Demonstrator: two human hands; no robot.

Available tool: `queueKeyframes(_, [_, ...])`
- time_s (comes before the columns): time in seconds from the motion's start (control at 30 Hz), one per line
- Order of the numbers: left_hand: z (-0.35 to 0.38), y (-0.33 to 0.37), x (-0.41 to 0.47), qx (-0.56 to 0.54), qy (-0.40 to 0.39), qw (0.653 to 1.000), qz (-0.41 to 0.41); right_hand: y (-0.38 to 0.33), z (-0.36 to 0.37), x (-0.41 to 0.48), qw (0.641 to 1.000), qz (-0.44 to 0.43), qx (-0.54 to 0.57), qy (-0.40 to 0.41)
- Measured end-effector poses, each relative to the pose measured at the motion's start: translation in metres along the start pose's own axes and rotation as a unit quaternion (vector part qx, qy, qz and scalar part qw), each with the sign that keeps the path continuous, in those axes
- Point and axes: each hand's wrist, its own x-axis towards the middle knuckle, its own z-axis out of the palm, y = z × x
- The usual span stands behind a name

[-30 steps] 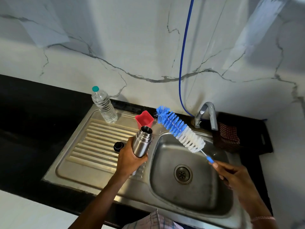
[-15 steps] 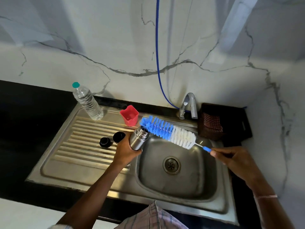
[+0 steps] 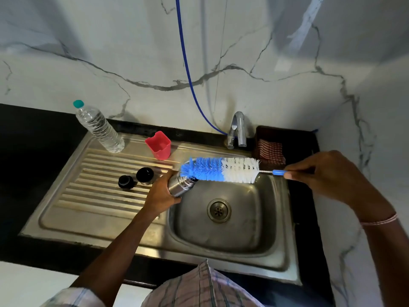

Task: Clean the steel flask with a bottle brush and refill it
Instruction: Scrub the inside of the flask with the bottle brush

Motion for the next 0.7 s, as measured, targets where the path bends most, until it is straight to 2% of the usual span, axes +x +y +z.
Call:
queueKeyframes(0.33, [0.003, 0.011, -0.002, 0.063, -0.021, 0.997, 0.026, -0.008, -0.036, 0.001, 0.987, -0.107, -0.121, -0.001])
queueKeyframes(0.57, [0.003, 0.019, -0.005, 0.023, -0.011, 0.999, 0.036, 0.001, -0.049, -0.005, 0.988, -0.111, -0.095, 0.04])
queueKeyframes(0.7, [0.004, 0.023, -0.006, 0.022, -0.017, 0.999, 0.039, 0.001, -0.046, -0.006, 0.987, -0.11, -0.108, 0.038])
